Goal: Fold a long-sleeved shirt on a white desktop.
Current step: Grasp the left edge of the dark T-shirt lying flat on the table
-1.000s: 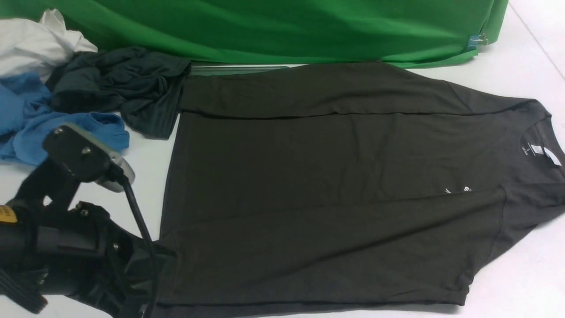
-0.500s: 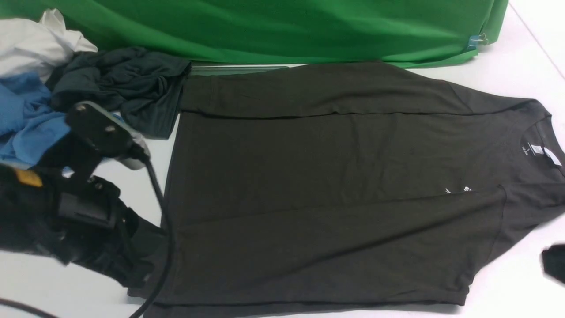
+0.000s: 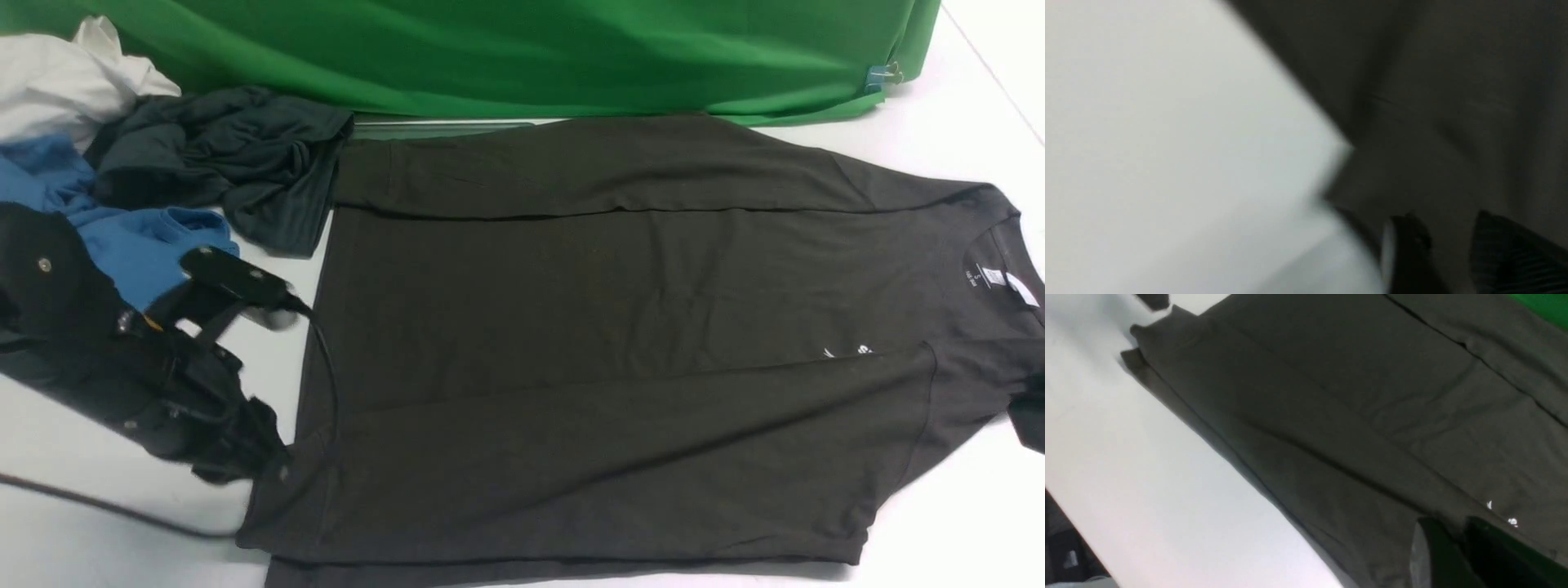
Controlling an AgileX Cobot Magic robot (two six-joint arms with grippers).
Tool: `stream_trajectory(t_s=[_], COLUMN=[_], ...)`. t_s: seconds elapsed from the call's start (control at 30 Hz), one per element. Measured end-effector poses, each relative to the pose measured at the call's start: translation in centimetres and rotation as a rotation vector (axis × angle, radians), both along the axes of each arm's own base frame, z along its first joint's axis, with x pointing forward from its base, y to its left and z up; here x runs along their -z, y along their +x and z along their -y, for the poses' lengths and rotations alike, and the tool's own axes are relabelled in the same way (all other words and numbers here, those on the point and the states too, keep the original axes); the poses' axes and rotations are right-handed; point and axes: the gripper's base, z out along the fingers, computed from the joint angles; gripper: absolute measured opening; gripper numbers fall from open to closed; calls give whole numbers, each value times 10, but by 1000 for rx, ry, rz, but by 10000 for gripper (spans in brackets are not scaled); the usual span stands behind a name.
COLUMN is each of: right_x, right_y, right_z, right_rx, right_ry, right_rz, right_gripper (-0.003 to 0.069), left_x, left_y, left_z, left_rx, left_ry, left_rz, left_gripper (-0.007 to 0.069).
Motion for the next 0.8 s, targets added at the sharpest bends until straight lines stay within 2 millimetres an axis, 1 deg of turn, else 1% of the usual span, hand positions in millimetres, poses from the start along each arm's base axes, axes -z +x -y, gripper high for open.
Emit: stream_trajectory(t_s=[0.13,0.17,0.23,0.3,0.37,0.53,0.63,0.73,0.8], right_x=[0,0,0,0,0,0,-1,-2,-2], right_y=[0,0,0,0,0,0,0,1,1], right_z=[0,0,0,0,0,0,-1,-2,-2], right_rx=[-7,-7,-10,-10,-10,-11,-15,-16,-16], right_ry=[-8,-8,-11,-11,-11,-10,2,10,12], right_rz=[6,6,8,8,8,7,16,21,22], right_gripper=[119,119,123,125,129,135,136,136,136], left_x=[15,15,25,30,35,42,42,41,36], left_y=[13,14,19,22,24,25,24,21,19], left_z=[-8,-8,-9,-9,-9,-6,-4,-3,-2], left_rx=[-50,-51,-65,-68,-62,-30,-11,-2,5], left_ry=[14,14,16,21,23,-2,-17,-31,-37], left_rz=[30,31,31,37,33,2,-14,-42,-45], left_gripper=[396,400,432,436,433,386,356,343,342])
